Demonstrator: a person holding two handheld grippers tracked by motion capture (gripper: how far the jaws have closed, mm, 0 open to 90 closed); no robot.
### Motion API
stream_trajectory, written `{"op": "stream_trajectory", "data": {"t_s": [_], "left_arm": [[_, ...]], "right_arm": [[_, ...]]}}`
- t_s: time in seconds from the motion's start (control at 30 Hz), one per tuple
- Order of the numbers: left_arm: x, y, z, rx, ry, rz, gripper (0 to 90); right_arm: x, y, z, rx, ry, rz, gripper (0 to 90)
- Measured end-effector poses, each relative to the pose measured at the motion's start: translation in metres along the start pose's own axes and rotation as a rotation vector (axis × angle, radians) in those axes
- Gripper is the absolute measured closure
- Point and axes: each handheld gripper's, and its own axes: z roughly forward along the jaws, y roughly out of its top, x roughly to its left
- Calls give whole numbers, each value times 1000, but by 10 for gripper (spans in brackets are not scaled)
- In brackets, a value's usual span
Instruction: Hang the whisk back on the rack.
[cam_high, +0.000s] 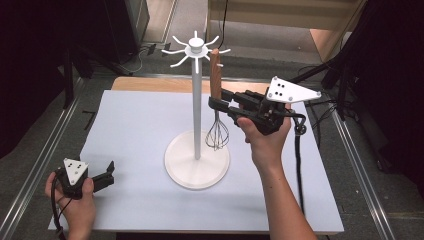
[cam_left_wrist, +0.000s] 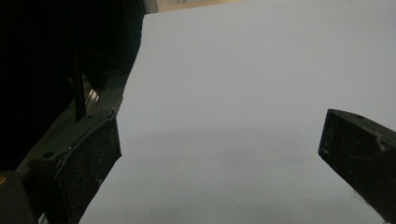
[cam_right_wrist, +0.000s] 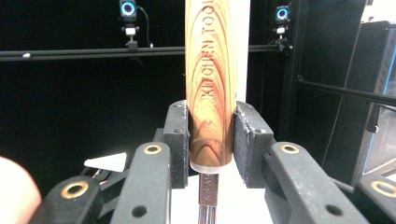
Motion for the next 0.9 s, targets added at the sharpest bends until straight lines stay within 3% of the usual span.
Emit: {"op": "stream_trajectory", "data": {"t_s": [0.1, 0.37, 0.53, 0.8, 0.9], "left_arm": [[0, 0, 0, 0, -1, -2, 0], [0, 0, 0, 1, 2, -1, 0], [0, 0, 0, 1, 3, 1, 0], [0, 0, 0, 2, 4, 1, 0], [0, 0, 0, 1, 5, 2, 0]], "right_arm": [[-2, -5, 1, 1, -8, 10, 708], [2, -11, 4, 25, -65, -31, 697], [0, -12, -3, 2, -74, -18, 477], [2, -17, -16, 25, -190, -51, 208], [0, -23, -23, 35, -234, -37, 139]]}}
